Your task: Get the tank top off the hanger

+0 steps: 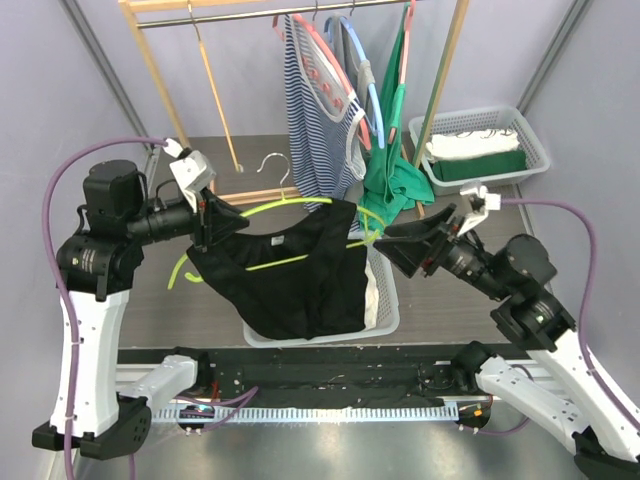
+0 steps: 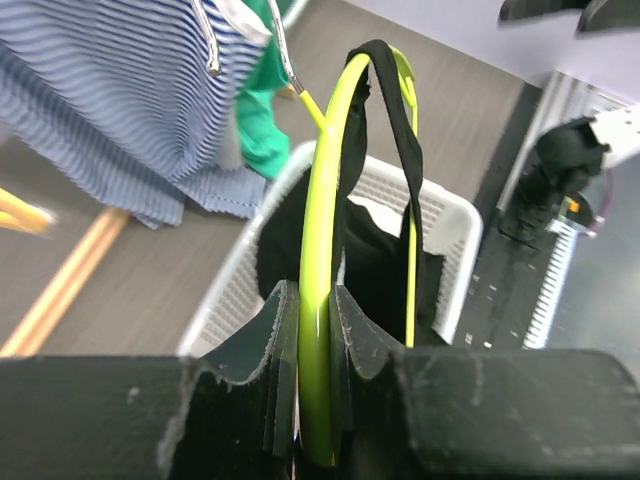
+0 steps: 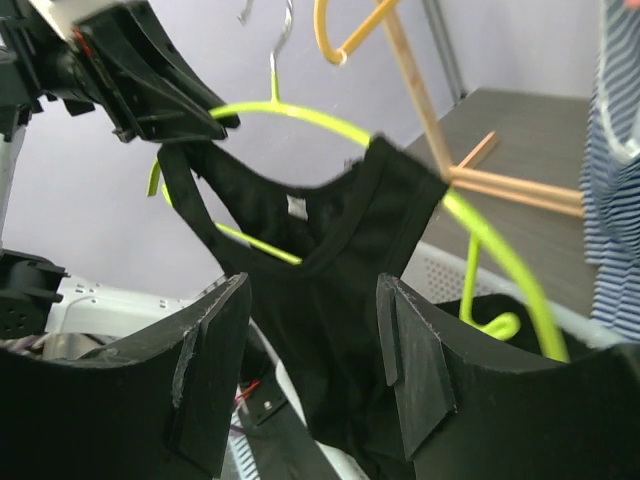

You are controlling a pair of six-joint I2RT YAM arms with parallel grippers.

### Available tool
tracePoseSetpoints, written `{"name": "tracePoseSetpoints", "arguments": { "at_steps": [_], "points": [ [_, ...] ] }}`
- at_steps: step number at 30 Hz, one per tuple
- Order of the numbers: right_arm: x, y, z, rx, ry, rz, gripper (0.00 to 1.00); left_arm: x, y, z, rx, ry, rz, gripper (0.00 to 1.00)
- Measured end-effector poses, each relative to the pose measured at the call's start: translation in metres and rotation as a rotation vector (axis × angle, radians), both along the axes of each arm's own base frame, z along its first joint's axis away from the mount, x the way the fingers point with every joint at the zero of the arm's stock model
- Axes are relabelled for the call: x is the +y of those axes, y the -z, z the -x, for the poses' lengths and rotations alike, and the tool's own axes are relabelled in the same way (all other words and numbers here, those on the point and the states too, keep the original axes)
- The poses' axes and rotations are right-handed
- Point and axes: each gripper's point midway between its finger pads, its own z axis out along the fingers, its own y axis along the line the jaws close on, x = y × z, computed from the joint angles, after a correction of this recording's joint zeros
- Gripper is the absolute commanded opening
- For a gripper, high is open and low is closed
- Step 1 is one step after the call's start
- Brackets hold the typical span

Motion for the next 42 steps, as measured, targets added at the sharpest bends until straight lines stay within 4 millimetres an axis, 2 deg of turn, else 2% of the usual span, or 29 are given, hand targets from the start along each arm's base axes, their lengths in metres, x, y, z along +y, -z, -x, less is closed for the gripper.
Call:
{"name": "tracePoseSetpoints", "arguments": {
  "at_steps": [4,9,16,22,25,26,28,29,30,37,42],
  "points": [
    [0.021,0.013,-0.015,0.072,-0.043,-0.002,0.61,0.004,-0.013,-0.005,-0.084,-0.029,-0.003,0.00],
    [0.044,0.017,-0.035,0.114,-0.083,-0.027,0.60,0.010,-0.027,0.005,-0.198,-0.056,-0.004,0.00],
    [0.063,0.026,-0.053,0.150,-0.112,-0.040,0.58,0.012,-0.031,0.015,-0.246,-0.053,-0.004,0.00],
    [0.067,0.019,-0.057,0.129,-0.117,-0.065,0.43,0.009,-0.021,0.013,-0.217,-0.035,-0.003,0.00],
    [0.070,0.018,-0.059,0.127,-0.127,-0.077,0.32,0.009,-0.019,0.012,-0.212,-0.034,-0.003,0.00],
    [0.072,0.018,-0.060,0.131,-0.133,-0.083,0.25,0.008,-0.019,0.013,-0.211,-0.033,-0.003,0.00],
    [0.075,0.018,-0.061,0.137,-0.143,-0.092,0.17,0.008,-0.019,0.013,-0.211,-0.032,-0.003,0.00],
    [0.076,0.018,-0.062,0.139,-0.147,-0.092,0.05,0.008,-0.019,0.013,-0.211,-0.032,-0.003,0.00],
    [0.076,0.019,-0.062,0.141,-0.148,-0.091,0.02,0.008,-0.019,0.012,-0.210,-0.032,-0.003,0.00],
    [0.071,0.011,-0.056,0.139,-0.147,-0.103,0.01,0.010,-0.011,0.011,-0.218,-0.034,-0.022,0.00],
    [0.045,-0.024,-0.054,0.080,-0.034,-0.173,0.01,0.012,-0.002,0.009,-0.210,-0.044,-0.038,0.00]
  ]
}}
